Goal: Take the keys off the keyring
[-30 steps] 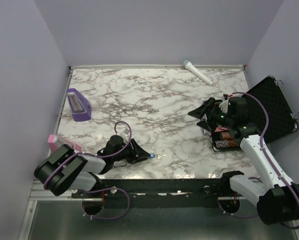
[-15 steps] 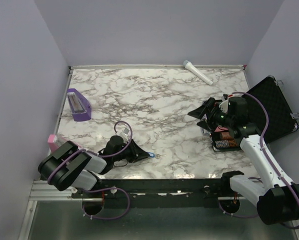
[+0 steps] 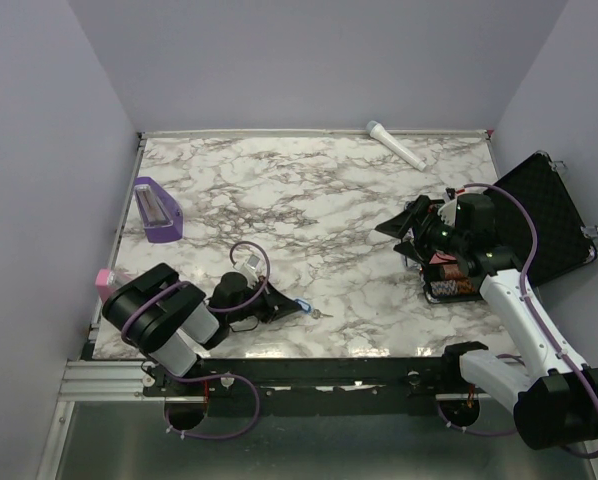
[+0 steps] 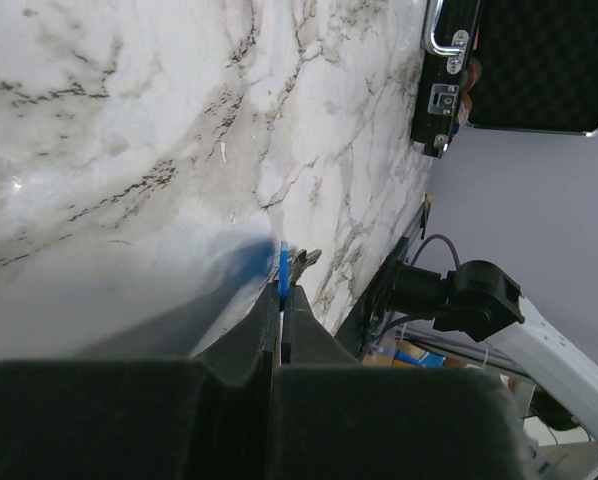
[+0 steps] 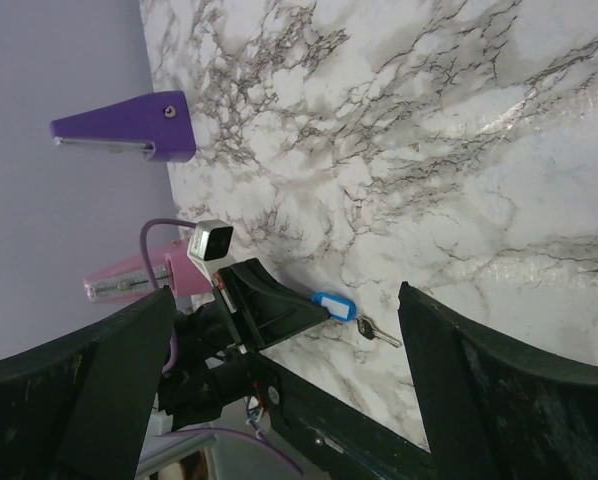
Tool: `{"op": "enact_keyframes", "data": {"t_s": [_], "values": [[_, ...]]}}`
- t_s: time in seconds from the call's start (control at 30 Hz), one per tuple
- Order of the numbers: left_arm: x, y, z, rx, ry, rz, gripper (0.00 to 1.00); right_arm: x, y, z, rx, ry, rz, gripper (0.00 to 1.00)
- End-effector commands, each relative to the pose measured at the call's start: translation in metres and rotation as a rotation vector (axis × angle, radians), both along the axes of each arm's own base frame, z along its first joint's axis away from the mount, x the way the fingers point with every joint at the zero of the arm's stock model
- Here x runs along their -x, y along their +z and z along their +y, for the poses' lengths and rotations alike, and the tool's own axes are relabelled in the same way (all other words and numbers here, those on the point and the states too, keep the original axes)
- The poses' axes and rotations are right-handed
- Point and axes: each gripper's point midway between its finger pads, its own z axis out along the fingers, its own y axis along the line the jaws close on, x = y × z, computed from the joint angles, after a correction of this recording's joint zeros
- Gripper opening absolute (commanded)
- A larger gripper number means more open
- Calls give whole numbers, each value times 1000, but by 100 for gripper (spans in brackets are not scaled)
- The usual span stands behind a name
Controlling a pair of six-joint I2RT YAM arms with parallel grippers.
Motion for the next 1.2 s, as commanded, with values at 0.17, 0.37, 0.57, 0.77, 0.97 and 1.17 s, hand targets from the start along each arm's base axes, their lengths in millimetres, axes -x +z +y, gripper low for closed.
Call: {"op": "enact_keyframes", "data": {"t_s": [0.17,0.37,0.57,0.77,0.97,1.17], "values": [[6,16,2,70,-5,-62,0,14,6,14,-53,105,-37,100],[5,28,2,73,1,-71,0,24,9,22,-101,123,-69,100],[-1,44,5,-33,16,-103,0,31,27,46,-129,193,-141,99],[-7,80,27,-179,110,-137,0,42,56,90,-153,327,-252,98],[-2,119,53,-248,212,-87,0,54,109,126,-252,425,-430,97],[4,167,72,-233,306,-67,0,73,154,157,-345,516,-580,96]]}}
